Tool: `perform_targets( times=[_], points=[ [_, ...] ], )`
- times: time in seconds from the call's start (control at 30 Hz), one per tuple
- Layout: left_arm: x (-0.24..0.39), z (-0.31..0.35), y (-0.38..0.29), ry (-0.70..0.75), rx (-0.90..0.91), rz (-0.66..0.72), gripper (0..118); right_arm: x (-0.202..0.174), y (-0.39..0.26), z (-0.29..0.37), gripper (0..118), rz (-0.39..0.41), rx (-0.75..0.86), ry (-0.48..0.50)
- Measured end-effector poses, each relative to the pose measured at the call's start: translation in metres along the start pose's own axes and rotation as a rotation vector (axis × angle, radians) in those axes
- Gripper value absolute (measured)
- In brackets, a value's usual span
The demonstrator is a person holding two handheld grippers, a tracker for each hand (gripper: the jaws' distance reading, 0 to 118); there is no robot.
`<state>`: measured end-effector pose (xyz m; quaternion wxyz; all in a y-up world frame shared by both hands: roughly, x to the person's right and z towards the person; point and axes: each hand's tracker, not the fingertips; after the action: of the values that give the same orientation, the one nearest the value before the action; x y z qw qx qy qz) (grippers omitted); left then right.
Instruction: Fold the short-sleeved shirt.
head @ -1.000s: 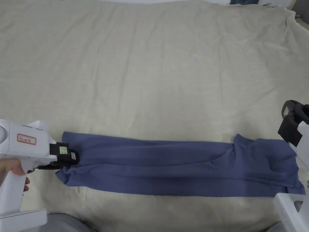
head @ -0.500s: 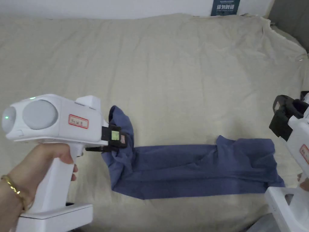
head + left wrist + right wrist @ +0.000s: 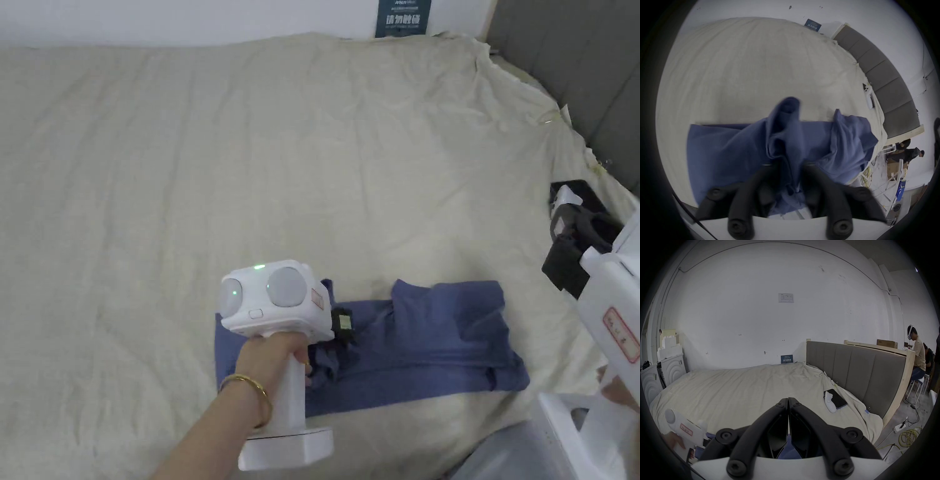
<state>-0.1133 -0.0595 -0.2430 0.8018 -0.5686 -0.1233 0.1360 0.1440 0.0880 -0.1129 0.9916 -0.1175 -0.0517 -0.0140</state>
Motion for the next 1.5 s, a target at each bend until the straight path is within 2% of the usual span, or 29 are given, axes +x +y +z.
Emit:
perform_targets(
  times=[0.03,0.1,0.17,0.27,0.37,0.5,0.57,0.6,0.63,0.7,0.87,0.93,1.07,1.2,1.27,1.33,1.4,1.5],
  points=[
    [0.003,-0.002,-0.002,-0.012,-0.006,-0.012,78,0.001,0.000,0.000,0,0.001,-0.001,-0.002],
    [0.010,0.003,0.000,-0.074,-0.010,-0.054,98,0.003,-0.001,-0.001,0,-0.001,-0.004,-0.001],
    [0.011,0.016,0.007,-0.126,-0.032,-0.058,99,0.003,-0.001,-0.002,0,-0.001,-0.008,0.001],
    [-0.004,0.044,0.019,-0.278,0.057,-0.042,99,0.003,-0.001,-0.003,0,-0.006,-0.009,0.009],
    [-0.025,0.074,0.030,-0.247,0.141,-0.013,97,-0.001,-0.001,-0.002,0,-0.005,-0.003,0.021],
    [-0.047,0.095,0.028,-0.032,0.316,-0.038,70,-0.007,0.000,-0.003,0,0.000,-0.002,0.047],
    [-0.048,0.088,0.018,0.079,0.353,-0.070,17,-0.010,-0.001,-0.003,0,0.005,-0.002,0.057],
    [-0.049,0.084,0.012,0.100,0.369,-0.081,4,-0.012,-0.001,-0.003,0,0.008,-0.003,0.062],
    [-0.050,0.077,0.005,0.111,0.361,-0.092,0,-0.013,-0.002,-0.003,0,0.008,-0.006,0.067],
    [-0.044,0.062,-0.012,0.079,0.338,-0.106,0,-0.014,-0.003,-0.003,0,0.009,-0.011,0.073],
    [-0.014,0.027,-0.062,0.080,0.239,-0.263,0,-0.008,-0.007,0.000,0,0.010,-0.027,0.061],
    [-0.002,0.014,-0.074,0.050,0.196,-0.269,0,-0.004,-0.008,0.001,0,0.000,-0.031,0.050],
    [0.031,0.005,-0.095,0.042,0.220,-0.337,0,0.003,-0.009,0.003,0,-0.005,-0.039,0.032],
    [0.063,-0.013,-0.110,-0.071,0.114,-0.420,0,0.007,-0.011,0.004,0,-0.006,-0.046,0.022],
    [0.074,-0.029,-0.116,-0.051,0.045,-0.425,0,0.008,-0.012,0.006,0,-0.010,-0.048,0.018],
    [0.080,-0.029,-0.116,-0.054,0.055,-0.409,0,0.010,-0.012,0.010,0,-0.009,-0.046,0.016],
    [0.077,-0.010,-0.108,-0.225,0.058,-0.334,0,0.012,-0.011,0.011,0,-0.002,-0.045,0.011],
    [0.064,0.031,-0.080,-0.315,0.167,-0.256,0,0.015,-0.010,0.010,0,-0.002,-0.046,0.008]
  ],
)
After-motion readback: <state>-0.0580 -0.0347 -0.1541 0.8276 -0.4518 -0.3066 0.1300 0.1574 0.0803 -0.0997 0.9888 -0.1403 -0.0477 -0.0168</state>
